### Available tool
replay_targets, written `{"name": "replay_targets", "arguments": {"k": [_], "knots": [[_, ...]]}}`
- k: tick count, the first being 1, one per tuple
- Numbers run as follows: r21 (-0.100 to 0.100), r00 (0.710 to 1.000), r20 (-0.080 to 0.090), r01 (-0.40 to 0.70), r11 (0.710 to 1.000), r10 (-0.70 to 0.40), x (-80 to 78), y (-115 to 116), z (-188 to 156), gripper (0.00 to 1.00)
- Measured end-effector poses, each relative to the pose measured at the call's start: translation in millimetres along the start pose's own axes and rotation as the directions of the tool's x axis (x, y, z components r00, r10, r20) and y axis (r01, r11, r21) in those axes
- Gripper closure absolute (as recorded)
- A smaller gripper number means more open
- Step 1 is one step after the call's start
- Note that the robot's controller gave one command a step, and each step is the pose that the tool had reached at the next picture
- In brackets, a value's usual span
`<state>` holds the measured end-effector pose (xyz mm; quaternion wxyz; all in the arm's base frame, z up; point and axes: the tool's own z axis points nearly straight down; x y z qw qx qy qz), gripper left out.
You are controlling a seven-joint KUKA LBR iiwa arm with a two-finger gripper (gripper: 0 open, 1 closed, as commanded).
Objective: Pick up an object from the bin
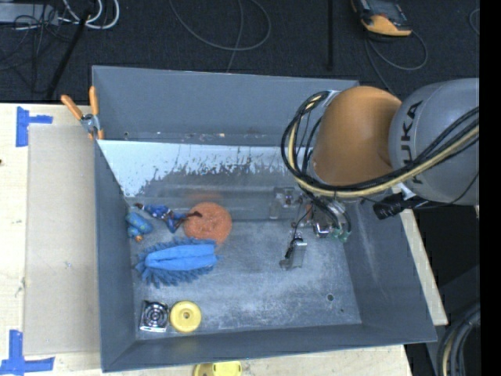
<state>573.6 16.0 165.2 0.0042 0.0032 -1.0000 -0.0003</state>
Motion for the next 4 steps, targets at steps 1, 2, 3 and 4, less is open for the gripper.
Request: {"name": "replay_targets", "arguments": {"k": [1, 2, 3, 4], "knots": [[0.000, 1.000, 0.008, 0.000, 1.000, 0.000, -1.6, 0, -5, 0.00], [0.003, 0.998, 0.014, 0.067, 0.998, -0.067, -19.2, 35, 18, 0.00], [-0.001, 1.000, 0.012, 0.016, 1.000, -0.016, -31.9, 68, 71, 0.00], [0.002, 0.999, 0.011, 0.033, 0.999, -0.033, -42.2, 78, 94, 0.00]]}}
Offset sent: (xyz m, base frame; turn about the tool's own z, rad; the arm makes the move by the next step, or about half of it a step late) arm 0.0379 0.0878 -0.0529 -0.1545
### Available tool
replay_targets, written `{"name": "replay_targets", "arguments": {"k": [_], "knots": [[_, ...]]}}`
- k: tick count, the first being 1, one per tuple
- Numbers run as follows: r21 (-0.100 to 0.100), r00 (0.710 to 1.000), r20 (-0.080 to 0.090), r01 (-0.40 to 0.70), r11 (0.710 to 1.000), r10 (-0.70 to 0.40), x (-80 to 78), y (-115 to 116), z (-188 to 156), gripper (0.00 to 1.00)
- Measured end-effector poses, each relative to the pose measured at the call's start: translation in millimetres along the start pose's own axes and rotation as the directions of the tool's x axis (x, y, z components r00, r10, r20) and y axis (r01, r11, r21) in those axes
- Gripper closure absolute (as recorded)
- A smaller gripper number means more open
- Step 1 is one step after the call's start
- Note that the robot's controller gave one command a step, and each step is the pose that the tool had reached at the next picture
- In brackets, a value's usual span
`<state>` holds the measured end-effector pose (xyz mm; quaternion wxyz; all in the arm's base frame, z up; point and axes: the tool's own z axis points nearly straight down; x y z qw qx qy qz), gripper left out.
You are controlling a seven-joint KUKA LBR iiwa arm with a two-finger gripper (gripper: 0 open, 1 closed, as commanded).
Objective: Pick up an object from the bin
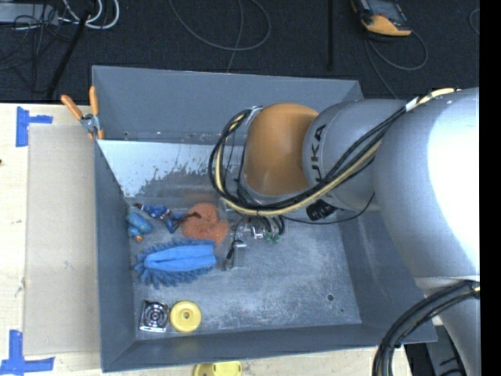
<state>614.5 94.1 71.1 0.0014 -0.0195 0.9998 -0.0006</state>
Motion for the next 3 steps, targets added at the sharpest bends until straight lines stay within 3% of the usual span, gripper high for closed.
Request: {"name": "replay_targets", "arguments": {"k": [1, 2, 3], "knots": [[-0.001, 0.994, 0.004, 0.106, 0.994, -0.106, 7.7, 26.0, -1.1, 1.00], [-0.001, 0.994, 0.004, 0.105, 0.994, -0.105, 7.8, 25.9, -1.1, 0.00], [-0.002, 0.994, -0.001, 0.105, 0.994, -0.105, 9.3, 26.2, 0.6, 0.00]]}}
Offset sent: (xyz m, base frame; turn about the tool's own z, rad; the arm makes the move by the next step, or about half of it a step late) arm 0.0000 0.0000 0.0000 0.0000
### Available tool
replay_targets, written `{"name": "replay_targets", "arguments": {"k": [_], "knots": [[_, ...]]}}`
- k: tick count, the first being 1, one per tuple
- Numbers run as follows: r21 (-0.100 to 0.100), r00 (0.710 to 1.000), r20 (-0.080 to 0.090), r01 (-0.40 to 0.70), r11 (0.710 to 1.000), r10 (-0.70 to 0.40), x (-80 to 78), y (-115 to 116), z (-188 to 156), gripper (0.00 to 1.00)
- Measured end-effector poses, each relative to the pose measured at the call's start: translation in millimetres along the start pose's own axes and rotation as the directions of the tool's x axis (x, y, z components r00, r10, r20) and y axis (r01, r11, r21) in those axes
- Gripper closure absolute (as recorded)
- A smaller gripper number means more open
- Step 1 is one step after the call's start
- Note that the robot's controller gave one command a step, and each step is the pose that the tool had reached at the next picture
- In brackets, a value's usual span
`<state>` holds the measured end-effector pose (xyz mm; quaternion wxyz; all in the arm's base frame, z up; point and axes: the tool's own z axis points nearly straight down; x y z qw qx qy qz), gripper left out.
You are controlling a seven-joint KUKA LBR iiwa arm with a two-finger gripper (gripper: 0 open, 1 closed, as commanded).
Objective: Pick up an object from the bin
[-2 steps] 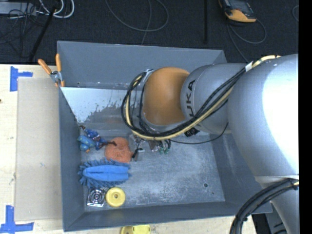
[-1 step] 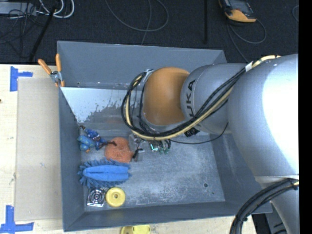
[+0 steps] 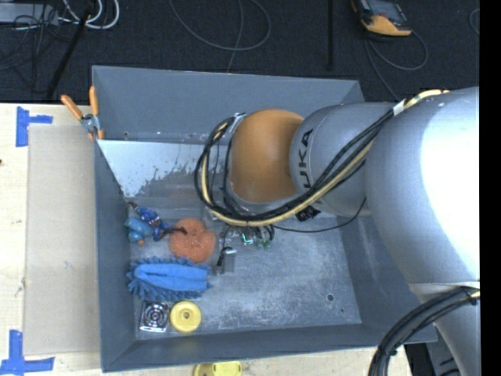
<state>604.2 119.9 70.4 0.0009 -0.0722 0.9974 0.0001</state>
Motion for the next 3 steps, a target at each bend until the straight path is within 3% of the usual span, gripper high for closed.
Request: {"name": "replay_targets", "arguments": {"k": [1, 2, 3], "knots": [[0.003, 0.999, 0.000, 0.053, 0.999, -0.053, -5.2, 14, 0, 0.00], [-0.001, 0.995, 0.003, -0.104, 0.995, 0.104, -11.9, 31, -12, 1.00], [-0.001, 0.995, 0.003, -0.104, 0.995, 0.104, -11.9, 31, -12, 1.00]]}}
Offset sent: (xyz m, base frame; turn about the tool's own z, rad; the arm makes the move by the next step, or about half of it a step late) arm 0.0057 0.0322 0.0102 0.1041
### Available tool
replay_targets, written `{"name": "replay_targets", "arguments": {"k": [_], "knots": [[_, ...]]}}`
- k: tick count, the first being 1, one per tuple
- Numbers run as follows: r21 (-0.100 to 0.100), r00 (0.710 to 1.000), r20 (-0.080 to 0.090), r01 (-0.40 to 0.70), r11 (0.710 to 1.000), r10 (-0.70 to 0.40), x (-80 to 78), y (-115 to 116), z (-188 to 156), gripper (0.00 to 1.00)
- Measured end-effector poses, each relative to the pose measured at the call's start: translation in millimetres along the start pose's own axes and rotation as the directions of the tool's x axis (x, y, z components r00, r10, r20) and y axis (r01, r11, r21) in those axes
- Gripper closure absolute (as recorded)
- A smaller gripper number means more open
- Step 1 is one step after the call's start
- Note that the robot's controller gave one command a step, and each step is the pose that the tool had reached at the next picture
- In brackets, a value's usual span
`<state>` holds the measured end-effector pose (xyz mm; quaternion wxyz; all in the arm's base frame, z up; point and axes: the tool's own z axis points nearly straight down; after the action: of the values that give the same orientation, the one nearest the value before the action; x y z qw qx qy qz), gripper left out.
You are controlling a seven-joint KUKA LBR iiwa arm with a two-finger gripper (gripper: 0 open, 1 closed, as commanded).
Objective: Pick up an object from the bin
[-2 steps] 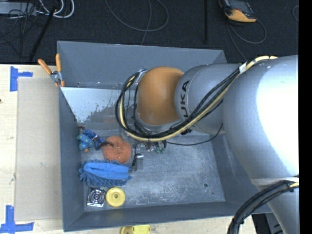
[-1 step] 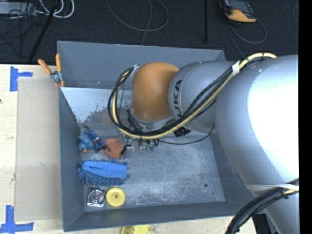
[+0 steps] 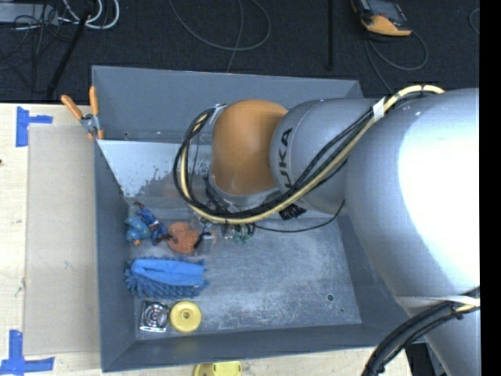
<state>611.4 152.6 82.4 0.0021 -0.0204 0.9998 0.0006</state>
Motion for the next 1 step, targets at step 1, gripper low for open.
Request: {"name": "replay_targets", "arguments": {"k": [1], "knots": [[0.001, 1.000, -0.002, 0.018, 1.000, -0.018, 1.9, -38.3, -108.6, 1.00]]}}
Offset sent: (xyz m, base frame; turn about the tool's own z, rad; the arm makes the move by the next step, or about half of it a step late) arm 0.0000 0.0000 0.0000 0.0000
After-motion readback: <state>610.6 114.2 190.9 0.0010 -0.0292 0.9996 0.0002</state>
